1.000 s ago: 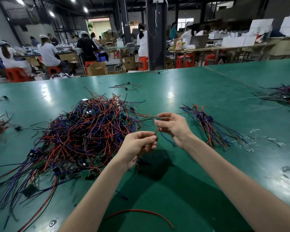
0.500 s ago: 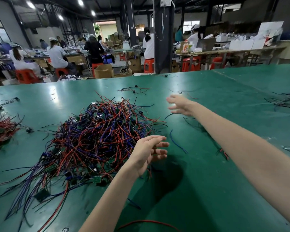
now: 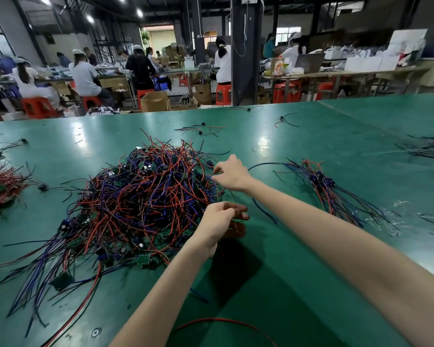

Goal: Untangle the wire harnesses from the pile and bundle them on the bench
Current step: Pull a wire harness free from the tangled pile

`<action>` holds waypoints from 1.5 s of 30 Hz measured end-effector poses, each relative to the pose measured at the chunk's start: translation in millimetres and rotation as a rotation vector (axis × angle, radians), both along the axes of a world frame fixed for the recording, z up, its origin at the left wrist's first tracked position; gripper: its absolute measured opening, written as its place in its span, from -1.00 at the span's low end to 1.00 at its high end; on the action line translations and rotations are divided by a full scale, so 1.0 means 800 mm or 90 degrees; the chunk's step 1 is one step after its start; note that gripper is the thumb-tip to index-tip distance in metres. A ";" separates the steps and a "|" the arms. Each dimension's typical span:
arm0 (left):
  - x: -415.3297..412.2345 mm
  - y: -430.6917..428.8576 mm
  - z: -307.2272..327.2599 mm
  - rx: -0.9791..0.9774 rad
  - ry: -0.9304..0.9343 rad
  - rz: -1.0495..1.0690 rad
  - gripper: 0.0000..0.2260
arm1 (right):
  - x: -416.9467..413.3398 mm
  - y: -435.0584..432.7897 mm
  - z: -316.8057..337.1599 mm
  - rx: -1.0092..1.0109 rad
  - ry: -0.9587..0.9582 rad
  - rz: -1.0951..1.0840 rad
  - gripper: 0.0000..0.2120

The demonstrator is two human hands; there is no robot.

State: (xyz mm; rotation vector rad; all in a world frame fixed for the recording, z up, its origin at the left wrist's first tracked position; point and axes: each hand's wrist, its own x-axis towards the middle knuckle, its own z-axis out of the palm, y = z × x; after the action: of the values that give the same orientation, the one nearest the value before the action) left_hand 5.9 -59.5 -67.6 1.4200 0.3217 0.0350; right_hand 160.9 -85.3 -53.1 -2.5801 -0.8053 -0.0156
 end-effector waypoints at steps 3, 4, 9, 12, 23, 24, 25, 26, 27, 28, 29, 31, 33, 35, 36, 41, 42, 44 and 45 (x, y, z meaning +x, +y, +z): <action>0.001 0.001 0.000 0.006 0.006 0.000 -0.78 | -0.007 0.010 0.001 -0.067 0.042 -0.004 -0.74; 0.001 0.001 0.000 0.010 0.007 0.000 -0.77 | -0.009 0.011 0.002 -0.067 0.085 0.005 -0.74; 0.003 0.002 -0.001 0.010 0.004 0.009 -0.77 | -0.014 0.013 0.013 0.093 0.225 -0.032 -0.92; 0.002 0.002 -0.002 0.008 0.008 0.018 -0.77 | -0.016 0.010 0.028 0.272 0.410 -0.102 -0.85; 0.005 0.011 0.003 -0.128 -0.036 0.183 -0.80 | -0.027 -0.044 0.088 0.619 0.694 0.106 -0.84; 0.006 0.013 0.004 -0.154 -0.044 0.201 -0.81 | -0.029 -0.050 0.087 0.591 0.699 0.125 -0.83; 0.008 0.016 0.006 -0.187 -0.053 0.216 -0.81 | -0.032 -0.057 0.083 0.568 0.702 0.146 -0.82; 0.010 0.018 0.008 -0.224 -0.065 0.225 -0.81 | -0.035 -0.063 0.079 0.551 0.705 0.168 -0.82; 0.012 0.020 0.010 -0.259 -0.077 0.230 -0.80 | -0.037 -0.069 0.073 0.534 0.708 0.192 -0.82; 0.012 0.021 0.011 -0.288 -0.088 0.230 -0.77 | -0.041 -0.076 0.067 0.515 0.713 0.218 -0.81; 0.012 0.023 0.012 -0.311 -0.097 0.224 -0.73 | -0.045 -0.083 0.061 0.491 0.718 0.246 -0.80; 0.011 0.025 0.014 -0.337 -0.106 0.201 -0.70 | -0.056 -0.095 0.050 0.427 0.723 0.297 -0.79; 0.009 0.027 0.015 -0.333 -0.103 0.179 -0.72 | -0.070 -0.104 0.040 0.345 0.715 0.337 -0.82; 0.007 0.029 0.015 -0.289 -0.102 0.153 -0.74 | -0.082 -0.110 0.031 0.265 0.692 0.361 -0.81; 0.007 0.030 0.014 -0.262 -0.108 0.139 -0.75 | -0.086 -0.112 0.027 0.236 0.683 0.367 -0.83; 0.003 0.022 0.014 -0.174 -0.149 0.094 -0.84 | -0.099 -0.123 0.002 0.339 0.664 0.273 -0.93; 0.003 0.020 0.014 -0.163 -0.157 0.092 -0.86 | -0.100 -0.124 -0.003 0.387 0.642 0.230 -0.89; 0.004 0.016 0.013 -0.139 -0.173 0.087 -0.89 | -0.102 -0.125 -0.009 0.464 0.589 0.163 -0.76; 0.004 0.015 0.012 -0.111 -0.177 0.084 -0.89 | -0.103 -0.125 -0.011 0.503 0.581 0.148 -0.73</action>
State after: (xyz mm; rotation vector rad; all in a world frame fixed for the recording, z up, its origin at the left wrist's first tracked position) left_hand 9.1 -47.6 -58.1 1.2016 0.1821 0.3022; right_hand 78.6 -185.4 -61.6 -1.4804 -0.5540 0.7049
